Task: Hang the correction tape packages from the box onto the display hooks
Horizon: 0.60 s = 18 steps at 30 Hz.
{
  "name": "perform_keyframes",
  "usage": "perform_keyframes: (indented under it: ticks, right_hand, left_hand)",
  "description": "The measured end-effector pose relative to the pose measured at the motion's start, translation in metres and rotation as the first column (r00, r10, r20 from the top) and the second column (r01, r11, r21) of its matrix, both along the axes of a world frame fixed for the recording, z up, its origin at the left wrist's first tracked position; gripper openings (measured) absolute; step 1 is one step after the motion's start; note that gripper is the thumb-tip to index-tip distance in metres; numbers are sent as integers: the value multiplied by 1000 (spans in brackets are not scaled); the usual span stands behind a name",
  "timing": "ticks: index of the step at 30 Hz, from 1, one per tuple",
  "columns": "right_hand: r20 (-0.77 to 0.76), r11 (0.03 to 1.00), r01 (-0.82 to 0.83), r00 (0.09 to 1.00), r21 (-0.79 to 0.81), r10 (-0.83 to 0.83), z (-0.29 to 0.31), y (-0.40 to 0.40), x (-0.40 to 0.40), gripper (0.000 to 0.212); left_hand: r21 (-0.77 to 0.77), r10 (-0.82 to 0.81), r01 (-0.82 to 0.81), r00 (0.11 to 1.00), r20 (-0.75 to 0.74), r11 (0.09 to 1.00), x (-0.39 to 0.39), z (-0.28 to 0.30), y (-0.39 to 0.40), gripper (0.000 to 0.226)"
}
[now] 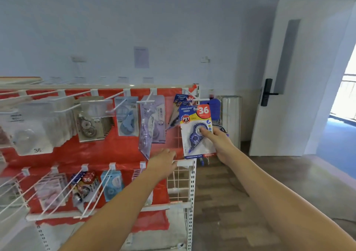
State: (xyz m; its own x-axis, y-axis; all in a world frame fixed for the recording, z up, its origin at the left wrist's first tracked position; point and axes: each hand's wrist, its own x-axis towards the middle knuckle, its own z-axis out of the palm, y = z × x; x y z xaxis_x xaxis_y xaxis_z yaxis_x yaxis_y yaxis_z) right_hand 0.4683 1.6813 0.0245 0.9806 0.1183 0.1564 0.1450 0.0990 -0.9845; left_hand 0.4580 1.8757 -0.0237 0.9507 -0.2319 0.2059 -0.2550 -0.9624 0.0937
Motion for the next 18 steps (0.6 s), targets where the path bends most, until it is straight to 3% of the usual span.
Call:
perform_keyframes:
  ticks: [7,11,15,18]
  right_hand:
    - [-72,989,94,992,-115,-102,2,9,57,34]
    - [-106,983,104,987,-150,-121,-13,11,116,75]
    - [-144,967,162,971,-198,-192,6,21,118,65]
    - [-149,950,184,963,-251,-226,8,22,134,76]
  left_hand:
    - [27,46,-45,999,-8,999,16,-3,-3,29]
    - [78,49,-45,998,-45,996,27,-6,-4,32]
    - [95,58,-52,996,-68,994,37,-15,-4,33]
    - [80,98,-90,991,-96,993,37,-22,-3,33]
